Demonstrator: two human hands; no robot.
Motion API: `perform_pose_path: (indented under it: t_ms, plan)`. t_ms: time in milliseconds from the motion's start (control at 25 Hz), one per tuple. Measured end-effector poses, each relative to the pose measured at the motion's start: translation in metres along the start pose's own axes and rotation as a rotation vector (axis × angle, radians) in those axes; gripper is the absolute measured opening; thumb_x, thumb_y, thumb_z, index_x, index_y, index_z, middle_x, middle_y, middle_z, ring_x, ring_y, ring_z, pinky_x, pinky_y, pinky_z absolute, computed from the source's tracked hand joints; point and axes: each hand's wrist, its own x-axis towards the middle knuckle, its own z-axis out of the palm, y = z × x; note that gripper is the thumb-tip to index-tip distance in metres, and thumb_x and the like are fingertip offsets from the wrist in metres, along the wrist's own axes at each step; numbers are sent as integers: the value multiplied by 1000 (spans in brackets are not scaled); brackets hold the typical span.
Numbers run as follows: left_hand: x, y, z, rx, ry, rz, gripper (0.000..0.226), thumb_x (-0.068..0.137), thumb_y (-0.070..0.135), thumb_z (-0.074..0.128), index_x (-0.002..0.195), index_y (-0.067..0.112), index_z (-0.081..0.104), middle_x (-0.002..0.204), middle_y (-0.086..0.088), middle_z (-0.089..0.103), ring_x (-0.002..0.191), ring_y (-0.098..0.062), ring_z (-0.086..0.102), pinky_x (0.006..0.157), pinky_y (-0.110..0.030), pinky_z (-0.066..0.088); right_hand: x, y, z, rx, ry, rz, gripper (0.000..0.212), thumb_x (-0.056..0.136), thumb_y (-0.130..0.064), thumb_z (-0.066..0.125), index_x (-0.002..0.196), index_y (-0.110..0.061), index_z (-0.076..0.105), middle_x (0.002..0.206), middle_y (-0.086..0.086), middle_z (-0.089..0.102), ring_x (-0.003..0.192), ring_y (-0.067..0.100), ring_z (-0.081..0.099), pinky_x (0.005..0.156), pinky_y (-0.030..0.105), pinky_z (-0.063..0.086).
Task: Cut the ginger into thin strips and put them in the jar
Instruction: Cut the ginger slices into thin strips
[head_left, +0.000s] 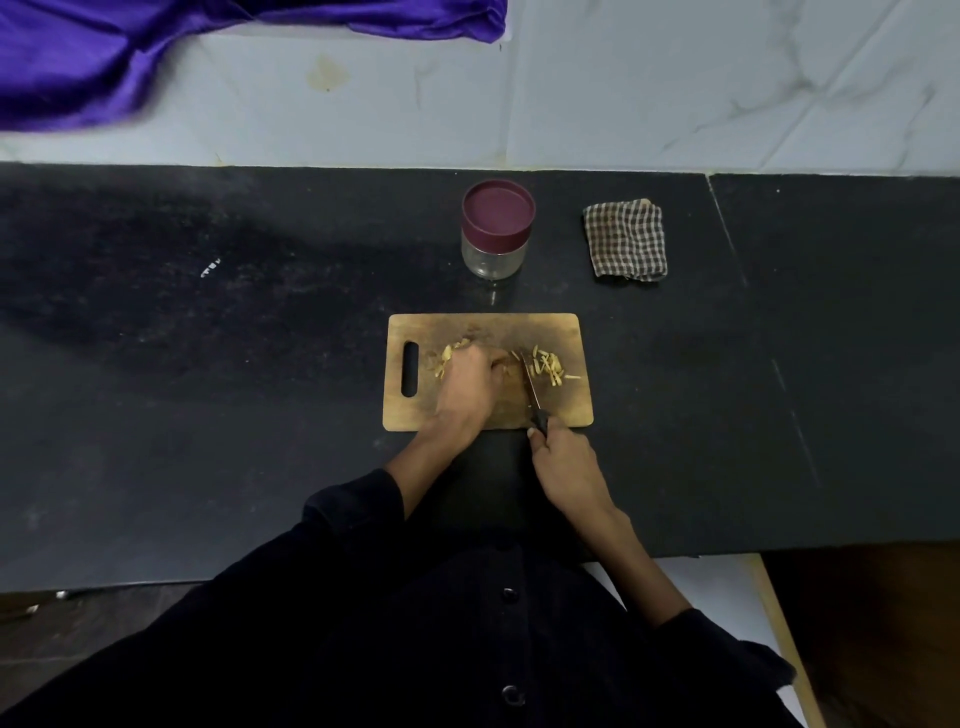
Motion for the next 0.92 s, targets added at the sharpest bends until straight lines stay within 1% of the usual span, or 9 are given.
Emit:
perform_pose_path:
  t_ms: [120, 200, 360, 480, 560, 640, 760, 800, 920]
  plan:
    - [0, -1, -6, -34, 30, -31, 24, 92, 4, 55, 106, 14, 72, 101, 0, 73, 88, -7, 67, 78, -15, 51, 1, -6, 4, -39, -53, -34, 29, 104, -32, 40, 118, -9, 52, 110, 15, 62, 103, 34, 60, 84, 43, 49]
    - [-1, -1, -9, -42, 37, -43, 25, 93, 4, 54, 107, 13, 72, 102, 1, 72, 88, -6, 67, 76, -12, 50, 2, -9, 5, -71, -60, -58, 28, 104, -31, 40, 119, -10, 52, 112, 15, 62, 104, 34, 60, 80, 40, 47]
    - [-2, -1, -13, -26, 46, 11, 23, 92, 3, 57, 109, 9, 71, 108, -3, 71, 97, -11, 66, 78, -7, 42, 11, -7, -5, -94, 16, -5, 29, 105, -29, 39, 116, -6, 52, 113, 19, 63, 106, 38, 59, 84, 43, 48]
    - [0, -4, -22, -98, 89, 34, 24, 90, 0, 58, 109, 7, 71, 108, -5, 71, 93, -11, 66, 80, -10, 47, 12, -2, -11, -91, 41, 9, 31, 105, -29, 39, 119, -6, 53, 112, 19, 64, 106, 38, 59, 84, 42, 47]
    - [2, -10, -31, -167, 137, -15, 25, 90, -1, 57, 109, 7, 71, 105, -2, 71, 79, -2, 63, 72, -6, 47, 9, -1, -11, -65, 29, -16, 31, 105, -29, 40, 121, -6, 53, 111, 18, 64, 105, 37, 60, 85, 41, 48]
    - [4, -19, -42, -212, 173, -79, 26, 89, -1, 55, 107, 9, 72, 102, 0, 71, 74, 1, 60, 66, -4, 46, 10, -3, -8, -42, 9, -43, 31, 105, -31, 40, 121, -8, 53, 109, 16, 64, 104, 36, 61, 86, 43, 50]
    - [1, -34, -52, -236, 193, -121, 24, 90, 3, 56, 108, 10, 71, 101, -2, 71, 80, -10, 65, 69, -16, 52, 15, -7, -6, -27, -2, -79, 29, 104, -32, 41, 118, -9, 53, 104, 13, 63, 99, 32, 61, 83, 43, 50]
    - [-1, -39, -54, -232, 190, -121, 23, 91, 5, 57, 108, 10, 71, 100, -1, 70, 82, -11, 65, 70, -17, 52, 17, -8, -6, -19, 0, -87, 28, 104, -32, 42, 116, -9, 53, 102, 12, 63, 98, 31, 62, 84, 45, 51]
    - [-8, -43, -51, -171, 175, -88, 19, 89, 6, 62, 105, 11, 72, 99, 3, 67, 78, -4, 61, 69, -6, 44, 23, -9, -8, 11, 7, -74, 27, 104, -32, 42, 116, -10, 54, 99, 8, 61, 98, 29, 62, 86, 45, 51]
